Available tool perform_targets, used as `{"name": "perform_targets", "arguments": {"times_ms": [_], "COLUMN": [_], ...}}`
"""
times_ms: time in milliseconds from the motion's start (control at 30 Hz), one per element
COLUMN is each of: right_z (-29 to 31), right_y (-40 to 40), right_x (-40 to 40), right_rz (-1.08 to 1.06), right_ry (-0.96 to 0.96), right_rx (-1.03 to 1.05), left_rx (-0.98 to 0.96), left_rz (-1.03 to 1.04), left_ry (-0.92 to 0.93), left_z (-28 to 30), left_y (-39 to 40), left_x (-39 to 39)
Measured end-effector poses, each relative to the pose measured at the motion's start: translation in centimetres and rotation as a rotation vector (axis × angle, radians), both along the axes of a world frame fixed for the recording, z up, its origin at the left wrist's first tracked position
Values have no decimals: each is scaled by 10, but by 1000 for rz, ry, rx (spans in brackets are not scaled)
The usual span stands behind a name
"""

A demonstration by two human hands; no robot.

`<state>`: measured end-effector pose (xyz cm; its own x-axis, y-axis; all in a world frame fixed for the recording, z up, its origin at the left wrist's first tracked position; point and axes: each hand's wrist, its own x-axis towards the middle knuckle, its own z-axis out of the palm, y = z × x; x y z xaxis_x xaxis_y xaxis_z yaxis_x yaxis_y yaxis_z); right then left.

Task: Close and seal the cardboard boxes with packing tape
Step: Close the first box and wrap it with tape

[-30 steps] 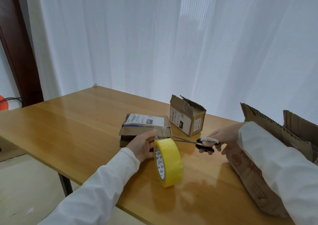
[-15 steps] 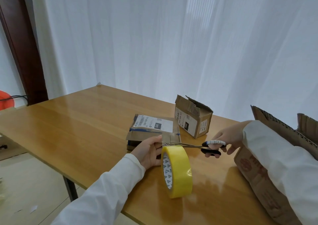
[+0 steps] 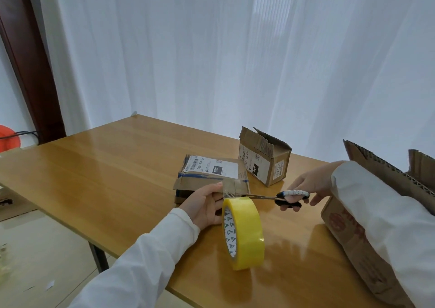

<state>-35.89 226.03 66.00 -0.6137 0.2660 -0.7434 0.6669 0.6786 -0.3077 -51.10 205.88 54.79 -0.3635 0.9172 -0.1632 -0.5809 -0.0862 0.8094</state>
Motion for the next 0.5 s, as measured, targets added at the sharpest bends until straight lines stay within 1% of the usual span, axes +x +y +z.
{"name": "perform_targets", "arguments": {"times_ms": [167,333,500], "right_z": [-11,-23,-31], "right_y": [-7,-7,-3], "right_x": [-9,-13,-10], "right_rz": [-27,-66,-115], "right_ry": [61,165,256], "right_rx": [-54,-60,-60], "left_rx": [-12,-12,-24], "left_rz": [-4,31,51], "left_ry": [8,-13,3], "left_z": [1,0,-3], "left_y": [1,1,4], "left_x": [1,4,5]}}
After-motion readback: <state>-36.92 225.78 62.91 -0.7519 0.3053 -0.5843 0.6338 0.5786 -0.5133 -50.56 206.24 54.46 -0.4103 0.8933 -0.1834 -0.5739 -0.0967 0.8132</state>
